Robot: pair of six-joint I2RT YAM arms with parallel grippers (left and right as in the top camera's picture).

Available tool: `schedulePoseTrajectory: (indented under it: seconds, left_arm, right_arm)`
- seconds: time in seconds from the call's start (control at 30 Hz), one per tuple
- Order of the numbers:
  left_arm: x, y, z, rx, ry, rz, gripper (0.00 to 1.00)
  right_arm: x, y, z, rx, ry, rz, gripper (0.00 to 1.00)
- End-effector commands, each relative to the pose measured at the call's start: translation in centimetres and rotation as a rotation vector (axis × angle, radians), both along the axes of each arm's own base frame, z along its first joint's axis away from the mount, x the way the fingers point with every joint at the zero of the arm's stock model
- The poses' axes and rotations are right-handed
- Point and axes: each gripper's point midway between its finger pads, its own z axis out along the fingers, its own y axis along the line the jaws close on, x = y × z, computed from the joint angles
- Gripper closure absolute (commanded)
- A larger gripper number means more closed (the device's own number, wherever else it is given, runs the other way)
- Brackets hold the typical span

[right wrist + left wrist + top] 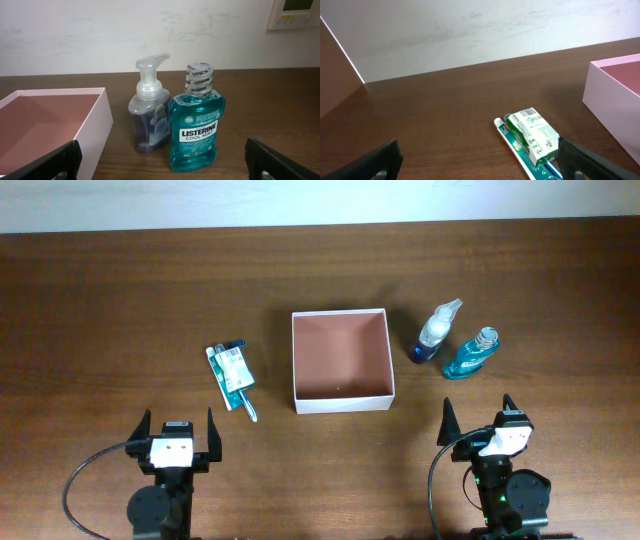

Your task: Pack container

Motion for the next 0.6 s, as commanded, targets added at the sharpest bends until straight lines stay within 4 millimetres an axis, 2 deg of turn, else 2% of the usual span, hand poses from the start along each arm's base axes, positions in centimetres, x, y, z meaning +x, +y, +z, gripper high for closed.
schedulePoseTrajectory:
  seconds: [0.0, 0.13, 0.3, 0.57]
  left_arm:
    - [0.0, 0.0, -0.1, 0.017, -0.003, 0.0, 0.01]
    - [0.0, 0.0, -0.1, 0.017, -0.003, 0.0, 0.01]
    - [0.0, 0.0, -0.1, 0.017, -0.003, 0.0, 0.01]
    - [0.0, 0.0, -0.1, 0.017, -0.003, 0.0, 0.01]
  right_arm:
    - [0.0, 0.3, -0.2, -0.005, 0.002, 0.017, 0.01]
    - [0.0, -0.1, 0.1, -0.018, -0.011, -0.01, 0.01]
    - [0.0, 0.4, 0.6, -0.027, -0.032, 0.022, 0.01]
    - [0.0, -1.3, 1.2, -0.049, -0.022, -0.073, 0.01]
